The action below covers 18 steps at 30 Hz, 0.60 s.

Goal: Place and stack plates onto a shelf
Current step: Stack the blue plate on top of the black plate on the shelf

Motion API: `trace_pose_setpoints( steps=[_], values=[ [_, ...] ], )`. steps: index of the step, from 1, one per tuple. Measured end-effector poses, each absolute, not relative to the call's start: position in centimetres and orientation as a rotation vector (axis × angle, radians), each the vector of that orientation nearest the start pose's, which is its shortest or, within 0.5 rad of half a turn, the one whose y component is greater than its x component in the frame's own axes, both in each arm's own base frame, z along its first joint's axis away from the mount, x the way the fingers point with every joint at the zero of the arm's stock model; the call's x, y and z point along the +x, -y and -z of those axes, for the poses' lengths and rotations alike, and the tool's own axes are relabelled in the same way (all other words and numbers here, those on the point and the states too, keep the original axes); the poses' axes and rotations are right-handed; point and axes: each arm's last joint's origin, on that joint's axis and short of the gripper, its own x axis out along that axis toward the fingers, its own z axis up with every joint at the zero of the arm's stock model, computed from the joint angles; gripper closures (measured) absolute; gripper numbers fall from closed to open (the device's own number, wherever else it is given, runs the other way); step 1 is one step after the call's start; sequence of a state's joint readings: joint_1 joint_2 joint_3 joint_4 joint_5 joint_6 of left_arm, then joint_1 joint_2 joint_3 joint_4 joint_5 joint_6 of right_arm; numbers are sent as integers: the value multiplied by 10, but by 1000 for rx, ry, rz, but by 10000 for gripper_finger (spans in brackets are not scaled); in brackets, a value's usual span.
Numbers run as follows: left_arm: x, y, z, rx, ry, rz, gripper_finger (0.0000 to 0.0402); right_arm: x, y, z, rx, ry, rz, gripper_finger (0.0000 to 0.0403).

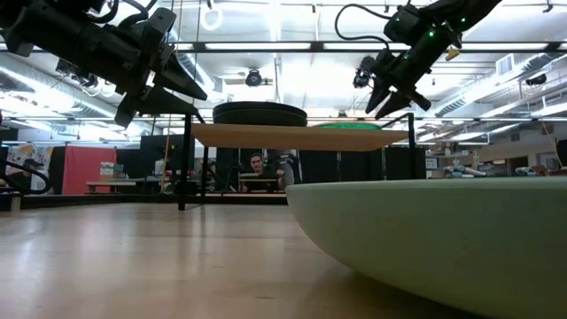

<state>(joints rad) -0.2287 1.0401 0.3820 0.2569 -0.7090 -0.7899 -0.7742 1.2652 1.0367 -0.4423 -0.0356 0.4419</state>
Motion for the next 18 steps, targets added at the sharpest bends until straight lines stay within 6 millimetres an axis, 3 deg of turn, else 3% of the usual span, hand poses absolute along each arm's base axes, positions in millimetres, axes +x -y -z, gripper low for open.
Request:
trace_pose_setpoints(
  steps=[12,18],
  values=[
    [199,27,-195,-592,-141,-574,237,193,187,-298,657,-480,829,247],
    [203,30,-203,-588,-112,-447,237,193,187,-298,655,-480,829,247]
  ],
)
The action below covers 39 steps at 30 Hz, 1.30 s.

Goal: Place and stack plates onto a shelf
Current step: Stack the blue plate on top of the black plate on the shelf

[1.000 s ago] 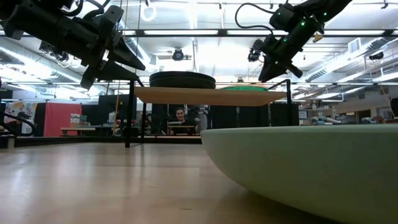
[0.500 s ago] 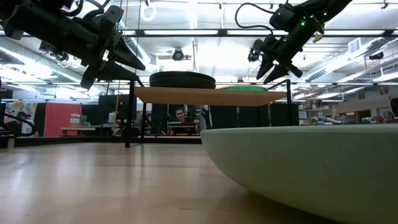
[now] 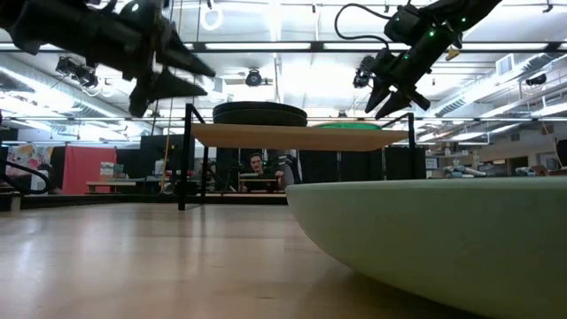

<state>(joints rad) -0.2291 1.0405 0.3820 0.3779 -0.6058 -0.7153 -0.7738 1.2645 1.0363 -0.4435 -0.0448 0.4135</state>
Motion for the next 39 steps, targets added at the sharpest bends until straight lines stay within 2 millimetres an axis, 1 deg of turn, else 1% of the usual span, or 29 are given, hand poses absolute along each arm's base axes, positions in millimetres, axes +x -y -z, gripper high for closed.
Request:
trace_pose_setpoints(
  steps=[5,7,10,14,20,24,26,32,35,39],
  values=[
    [207,33,-215,-567,-53,-359,237,191,181,-303,617,-480,810,247],
    [210,36,-224,-543,-40,-343,237,189,177,-307,606,-470,800,247],
    [221,44,-242,-482,-23,-306,237,185,169,-315,577,-458,781,247],
    [243,58,-265,-387,-60,-276,237,178,155,-325,561,-446,759,247],
    [285,82,-281,-280,-266,-283,237,168,132,-336,504,-462,738,247],
    [312,103,-277,-263,-399,-288,237,166,117,-339,486,-474,695,247],
    [325,113,-275,-266,-438,-286,237,166,110,-341,463,-480,663,247],
    [354,137,-251,-295,-566,-237,237,169,93,-346,428,-474,581,247],
    [365,144,-238,-328,-609,-209,237,171,87,-347,418,-474,546,247],
    [375,143,-220,-404,-652,-207,237,175,80,-347,407,-479,507,247]
  ],
)
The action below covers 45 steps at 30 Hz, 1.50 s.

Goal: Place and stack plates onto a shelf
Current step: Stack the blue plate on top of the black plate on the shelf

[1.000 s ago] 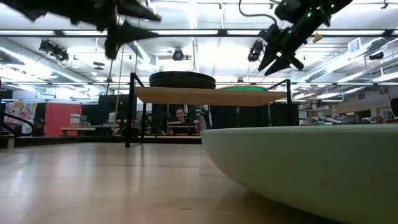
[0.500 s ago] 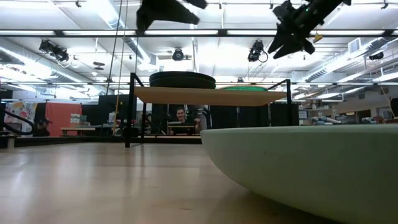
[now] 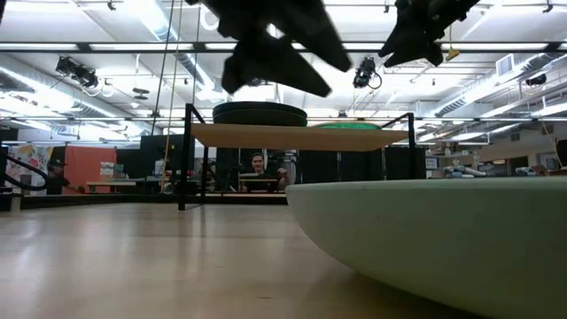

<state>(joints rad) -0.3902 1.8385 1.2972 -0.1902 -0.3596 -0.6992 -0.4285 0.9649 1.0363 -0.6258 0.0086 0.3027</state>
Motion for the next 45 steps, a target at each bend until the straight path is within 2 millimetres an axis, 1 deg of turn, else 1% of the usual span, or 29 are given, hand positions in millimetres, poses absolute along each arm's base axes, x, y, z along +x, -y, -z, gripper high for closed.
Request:
trace_pose_setpoints(
  steps=[3,10,16,19,24,29,33,41,45],
  values=[
    [379,143,-217,-448,-656,-182,237,177,75,-347,399,-478,480,247],
    [382,146,-201,-428,-693,-191,238,182,62,-348,388,-484,410,247],
    [388,161,-179,-419,-696,-166,238,189,44,-349,362,-485,315,247],
    [388,168,-166,-413,-716,-164,238,192,35,-350,338,-477,298,247],
    [390,169,-153,-413,-731,-181,238,195,23,-349,311,-482,268,247],
    [391,170,-146,-415,-746,-179,237,199,15,-349,300,-486,229,247],
    [392,174,-142,-467,-753,-182,237,201,10,-348,293,-494,204,247],
    [389,182,-120,-497,-807,-188,237,207,-3,-348,277,-484,137,247],
    [389,183,-120,-508,-811,-189,248,210,-9,-348,271,-470,106,247]
  ],
)
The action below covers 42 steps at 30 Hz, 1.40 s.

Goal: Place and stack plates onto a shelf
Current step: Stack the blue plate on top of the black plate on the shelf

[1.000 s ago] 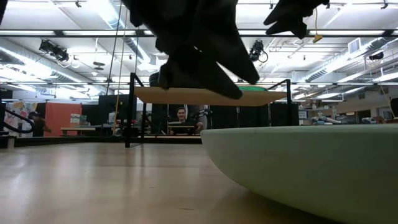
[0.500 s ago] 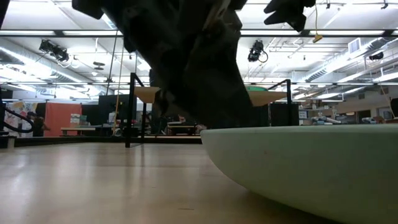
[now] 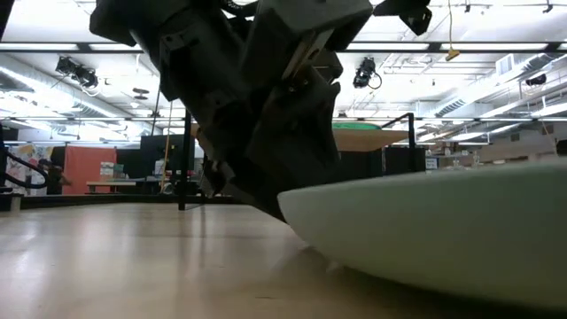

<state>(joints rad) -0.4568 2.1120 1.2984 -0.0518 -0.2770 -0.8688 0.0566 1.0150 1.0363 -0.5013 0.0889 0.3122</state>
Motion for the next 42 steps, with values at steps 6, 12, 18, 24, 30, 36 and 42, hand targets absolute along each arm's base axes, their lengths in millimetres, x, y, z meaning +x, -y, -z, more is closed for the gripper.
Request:
trace_pose_setpoints(
  steps=[6,12,18,24,30,36,42],
  values=[
    [389,182,-120,-516,-812,-189,288,212,-14,-348,265,-472,83,247],
    [390,183,-120,-523,-804,-181,338,213,-16,-347,263,-478,78,247],
    [391,182,-125,-538,-795,-177,381,213,-15,-347,257,-474,101,247],
    [390,177,-137,-536,-778,-176,385,212,-15,-347,256,-478,103,247],
    [389,170,-157,-517,-749,-166,385,206,-15,-349,256,-472,102,247],
    [385,164,-185,-520,-695,-155,385,193,-17,-354,234,-464,107,247],
    [380,153,-216,-507,-635,-140,385,179,-23,-359,192,-443,115,247]
  ],
)
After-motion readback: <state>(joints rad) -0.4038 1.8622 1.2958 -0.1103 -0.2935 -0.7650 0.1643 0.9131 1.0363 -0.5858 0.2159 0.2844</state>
